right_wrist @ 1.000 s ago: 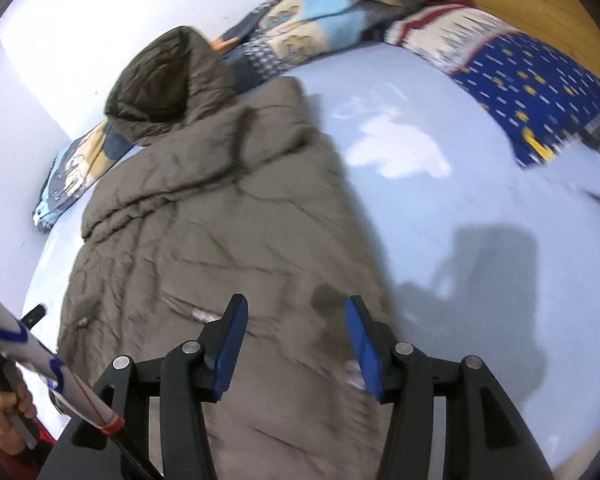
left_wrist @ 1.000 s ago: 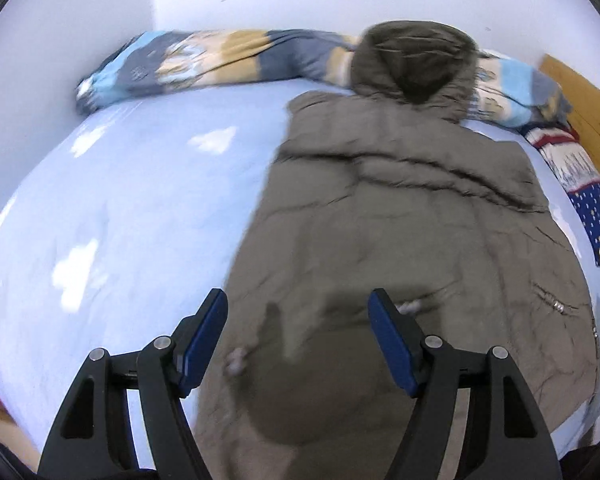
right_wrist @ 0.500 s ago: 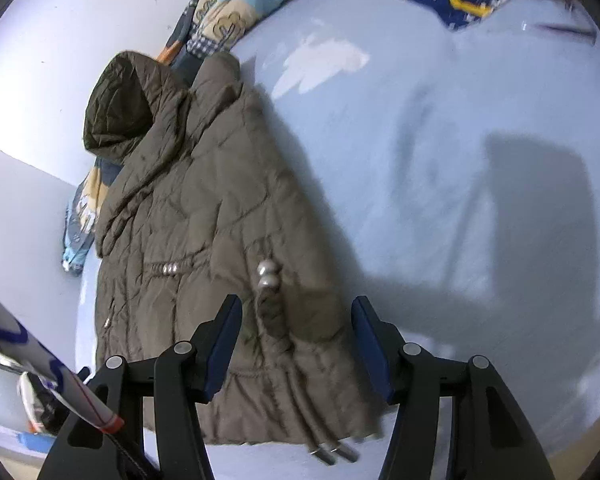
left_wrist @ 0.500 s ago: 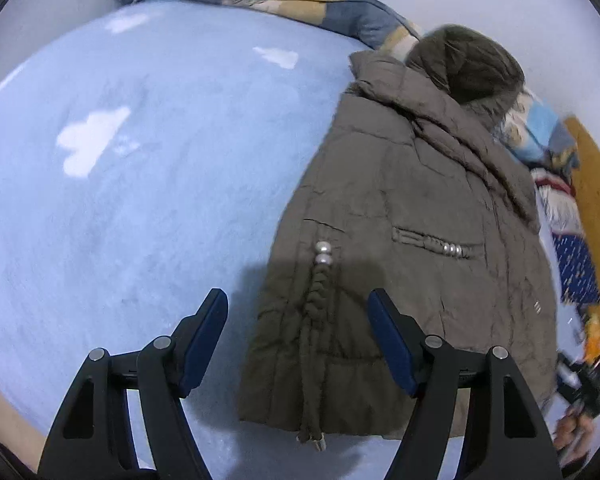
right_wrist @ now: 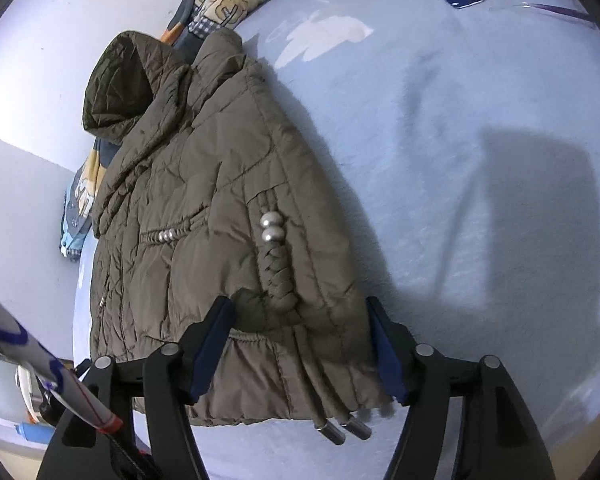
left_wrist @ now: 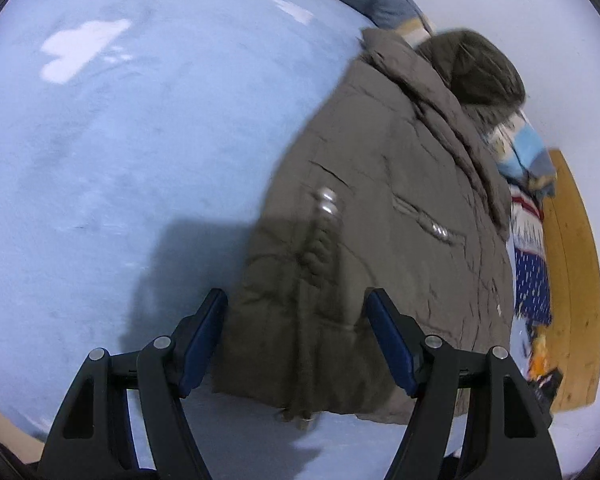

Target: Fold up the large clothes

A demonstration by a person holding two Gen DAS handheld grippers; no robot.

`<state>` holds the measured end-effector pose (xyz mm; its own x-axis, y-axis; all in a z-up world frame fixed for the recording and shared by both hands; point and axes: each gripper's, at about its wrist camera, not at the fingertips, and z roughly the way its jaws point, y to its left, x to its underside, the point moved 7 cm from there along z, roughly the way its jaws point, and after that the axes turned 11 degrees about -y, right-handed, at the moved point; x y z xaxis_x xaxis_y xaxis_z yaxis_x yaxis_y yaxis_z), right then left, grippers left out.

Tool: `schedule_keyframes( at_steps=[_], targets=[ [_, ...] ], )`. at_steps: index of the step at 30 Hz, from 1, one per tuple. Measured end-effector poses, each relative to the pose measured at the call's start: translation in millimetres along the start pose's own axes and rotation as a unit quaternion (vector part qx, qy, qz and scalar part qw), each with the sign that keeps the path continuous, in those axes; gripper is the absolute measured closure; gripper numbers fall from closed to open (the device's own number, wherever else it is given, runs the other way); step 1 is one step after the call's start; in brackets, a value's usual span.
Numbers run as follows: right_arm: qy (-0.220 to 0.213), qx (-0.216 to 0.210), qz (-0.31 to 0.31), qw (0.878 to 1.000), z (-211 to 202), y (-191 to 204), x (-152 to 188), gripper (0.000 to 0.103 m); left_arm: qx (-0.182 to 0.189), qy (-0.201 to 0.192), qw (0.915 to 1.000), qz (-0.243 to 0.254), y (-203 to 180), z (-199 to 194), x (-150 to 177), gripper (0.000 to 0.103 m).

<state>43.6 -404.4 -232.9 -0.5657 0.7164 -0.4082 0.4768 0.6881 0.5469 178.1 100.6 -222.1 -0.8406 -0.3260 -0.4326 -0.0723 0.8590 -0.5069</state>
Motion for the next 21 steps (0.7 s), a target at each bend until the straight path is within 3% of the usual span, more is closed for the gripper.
schedule_keyframes(
  at_steps=[2,3,4,5,7,10,14,21],
  targets=[
    [0.004,0.001,-0.009,1.0,5,3,2,0.026,-0.009,-0.006,0.9994,0.034,-11,4,3,0.054],
    [0.006,0.001,-0.014,1.0,7,4,4,0.027,-0.019,-0.01,0.9983,0.055,-16,6,5,0.058],
    [0.006,-0.001,-0.023,1.0,9,7,5,0.04,-0.024,-0.015,0.9973,0.067,-19,6,5,0.066],
    [0.002,-0.007,-0.038,0.999,9,13,5,0.068,-0.03,-0.027,0.9956,0.085,-26,3,6,0.074],
    [-0.008,-0.024,-0.054,0.998,4,22,6,0.081,-0.033,-0.039,0.9928,0.108,-34,-1,8,0.08],
    [-0.033,-0.013,-0.091,0.995,-10,33,6,0.086,-0.051,-0.062,0.9856,0.149,-47,-10,13,0.083],
    [-0.06,0.008,-0.131,0.99,-25,47,8,0.088,-0.056,-0.072,0.982,0.165,-51,-20,23,0.084],
    [-0.061,0.028,-0.145,0.987,-45,43,16,0.088,-0.064,-0.073,0.9794,0.177,-46,-29,32,0.083]
  ],
)
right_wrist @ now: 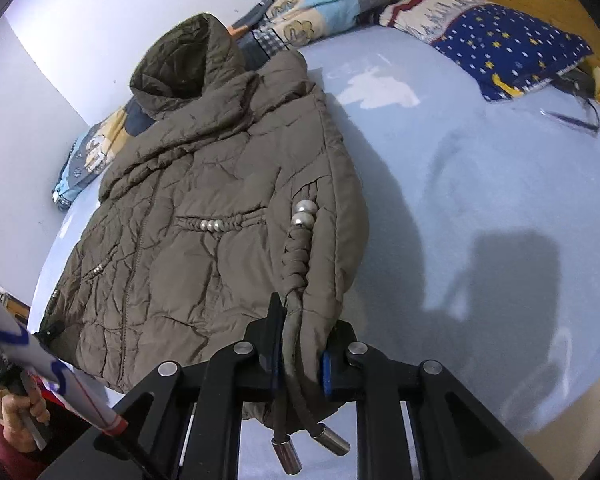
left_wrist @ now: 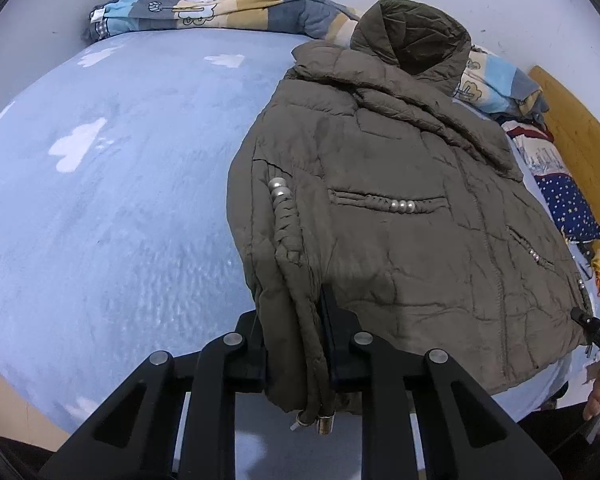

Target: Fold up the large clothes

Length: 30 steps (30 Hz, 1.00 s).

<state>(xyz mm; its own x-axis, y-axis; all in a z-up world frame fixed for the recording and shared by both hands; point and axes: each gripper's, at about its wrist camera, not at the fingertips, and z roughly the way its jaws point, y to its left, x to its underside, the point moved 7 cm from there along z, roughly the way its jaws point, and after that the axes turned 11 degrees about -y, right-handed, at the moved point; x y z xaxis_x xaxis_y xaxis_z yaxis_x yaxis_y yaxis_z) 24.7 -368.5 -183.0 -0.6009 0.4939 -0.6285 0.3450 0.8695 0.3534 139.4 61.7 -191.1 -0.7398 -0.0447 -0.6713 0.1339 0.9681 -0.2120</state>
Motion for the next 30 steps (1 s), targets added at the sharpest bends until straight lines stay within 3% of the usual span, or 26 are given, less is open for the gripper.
schedule_keyframes(
  at_steps=[4,6,8,11,14,18,21,26,30],
  targets=[
    [0.011,0.017,0.003,1.0,5,-5,0,0.07,-0.029,-0.013,0.9995,0.003,5,-2,-12,0.066],
    [0.007,0.036,-0.007,0.999,-1,-8,-3,0.063,-0.048,-0.041,0.9979,0.01,7,-13,-24,0.063],
    [-0.012,0.065,-0.021,0.998,-12,-12,-9,0.061,-0.067,-0.071,0.995,0.017,5,-27,-33,0.055],
    [-0.058,0.102,-0.04,0.992,-36,-12,-20,0.061,-0.076,-0.12,0.989,0.04,-10,-47,-47,0.052],
    [-0.087,0.085,-0.078,0.99,-49,14,-29,0.06,-0.06,-0.136,0.9855,0.081,-43,-51,-51,0.047],
    [-0.06,0.021,-0.111,0.992,-33,59,-20,0.055,-0.018,-0.09,0.9898,0.109,-88,-24,-30,0.046],
    [-0.018,-0.002,-0.126,0.992,-7,84,0,0.055,-0.014,-0.06,0.9885,0.138,-106,-3,-7,0.046],
    [0.02,0.002,-0.165,0.986,24,102,34,0.055,-0.03,-0.002,0.9849,0.17,-113,35,28,0.046],
    [0.058,0.008,-0.163,0.985,45,94,54,0.054,-0.042,0.013,0.9828,0.18,-120,42,35,0.046]
  ],
)
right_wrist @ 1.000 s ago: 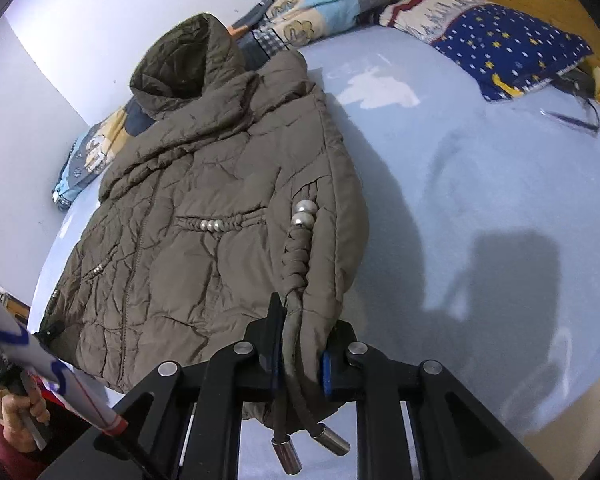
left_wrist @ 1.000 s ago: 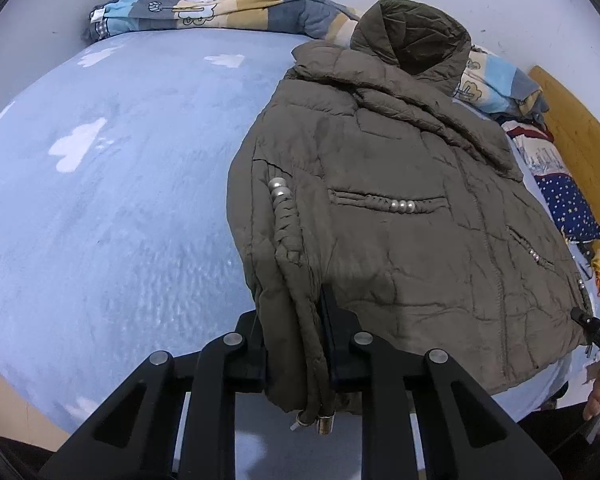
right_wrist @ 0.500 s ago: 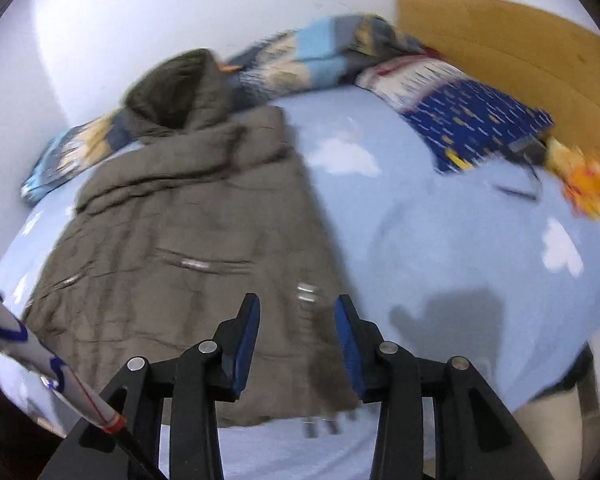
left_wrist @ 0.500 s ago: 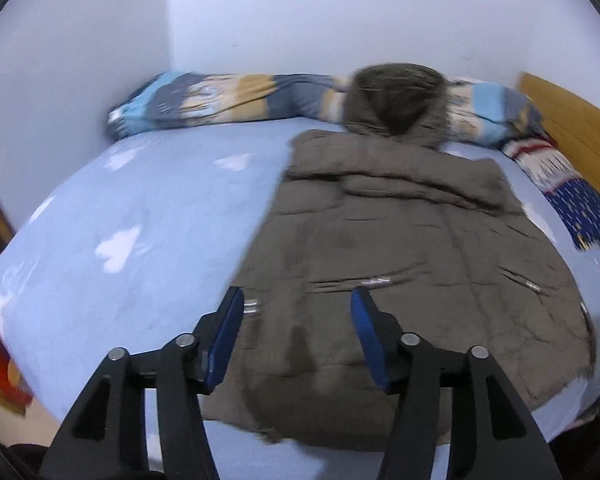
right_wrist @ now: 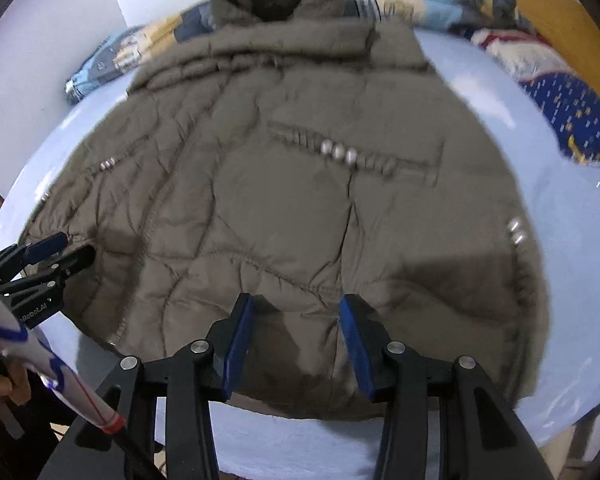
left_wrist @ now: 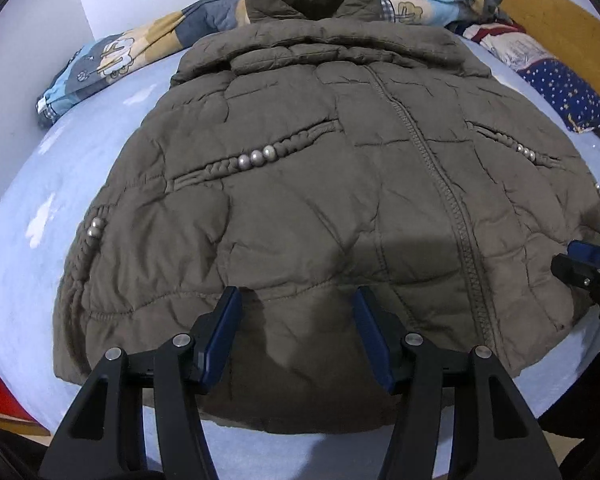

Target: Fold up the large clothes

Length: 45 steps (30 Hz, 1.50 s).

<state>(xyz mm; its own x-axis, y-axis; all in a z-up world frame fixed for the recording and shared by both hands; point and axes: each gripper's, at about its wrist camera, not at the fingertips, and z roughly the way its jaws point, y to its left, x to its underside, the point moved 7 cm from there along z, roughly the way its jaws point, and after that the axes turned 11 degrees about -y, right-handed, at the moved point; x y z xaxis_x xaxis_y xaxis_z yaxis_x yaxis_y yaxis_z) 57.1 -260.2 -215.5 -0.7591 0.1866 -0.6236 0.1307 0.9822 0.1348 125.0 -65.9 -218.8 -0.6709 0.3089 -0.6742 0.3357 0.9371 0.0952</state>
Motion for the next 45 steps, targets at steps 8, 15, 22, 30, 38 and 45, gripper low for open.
schedule_keyframes(
  at_steps=[8,15,22,30,38,45],
  targets=[
    [-0.049,-0.037,0.034,0.998,-38,1,-33,0.053,0.034,-0.092,0.9952,0.008,-14,-69,-83,0.046],
    [-0.112,-0.043,0.048,0.992,-96,-8,-95,0.051,0.047,-0.159,0.9861,-0.016,-4,-105,-177,0.038],
    [-0.131,-0.035,0.042,0.99,-105,-10,-172,0.048,0.031,-0.162,0.9859,-0.029,10,-59,-231,0.037],
    [-0.092,-0.034,0.026,0.995,-22,14,-248,0.048,0.025,-0.132,0.9884,-0.07,33,28,-240,0.037],
    [-0.052,-0.052,0.085,0.994,66,20,-312,0.048,0.032,-0.158,0.9837,-0.079,56,51,-256,0.037],
    [-0.11,-0.059,0.154,0.98,61,17,-451,0.047,0.023,-0.161,0.9809,-0.107,88,56,-261,0.037]
  ],
)
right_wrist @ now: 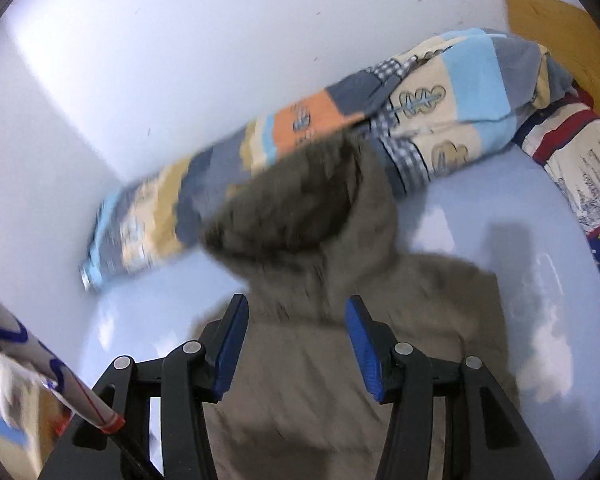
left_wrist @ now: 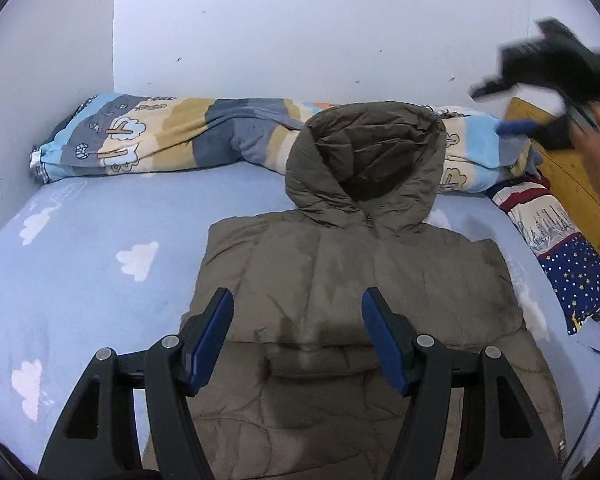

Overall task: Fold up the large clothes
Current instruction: 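Grasp the hood with the right gripper and fold it onto the jacket body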

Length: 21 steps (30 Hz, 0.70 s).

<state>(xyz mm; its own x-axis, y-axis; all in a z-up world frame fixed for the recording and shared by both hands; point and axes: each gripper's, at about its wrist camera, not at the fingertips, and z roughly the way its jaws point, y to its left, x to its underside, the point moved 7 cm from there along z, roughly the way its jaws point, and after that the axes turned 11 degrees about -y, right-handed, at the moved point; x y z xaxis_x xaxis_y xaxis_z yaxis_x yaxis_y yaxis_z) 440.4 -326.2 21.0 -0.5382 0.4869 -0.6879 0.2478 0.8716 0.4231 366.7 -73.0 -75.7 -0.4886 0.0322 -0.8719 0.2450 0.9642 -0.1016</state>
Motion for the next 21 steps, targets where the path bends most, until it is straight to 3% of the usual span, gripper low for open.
schedule_keyframes(
  at_steps=[6,17,18,19,20,21],
  targets=[
    [-0.009,0.001,0.053,0.999,69,16,-63,0.04,-0.017,0.001,0.9998,0.012,17,4,9,0.037],
    [-0.013,0.058,0.138,0.989,169,-20,-86,0.039,-0.02,0.023,0.9994,-0.012,41,25,21,0.037],
    [-0.007,0.056,0.144,0.988,175,-23,-83,0.042,-0.02,0.024,0.9995,-0.009,40,25,20,0.037],
    [-0.002,0.05,0.146,0.988,178,-24,-81,0.073,-0.021,0.023,0.9995,-0.006,39,25,21,0.037],
    [0.001,0.041,0.145,0.989,179,-24,-76,0.084,-0.02,0.023,0.9995,-0.005,37,25,20,0.037],
    [-0.002,0.042,0.136,0.99,174,-23,-70,0.085,-0.017,0.024,0.9995,-0.006,36,24,20,0.037]
  ],
)
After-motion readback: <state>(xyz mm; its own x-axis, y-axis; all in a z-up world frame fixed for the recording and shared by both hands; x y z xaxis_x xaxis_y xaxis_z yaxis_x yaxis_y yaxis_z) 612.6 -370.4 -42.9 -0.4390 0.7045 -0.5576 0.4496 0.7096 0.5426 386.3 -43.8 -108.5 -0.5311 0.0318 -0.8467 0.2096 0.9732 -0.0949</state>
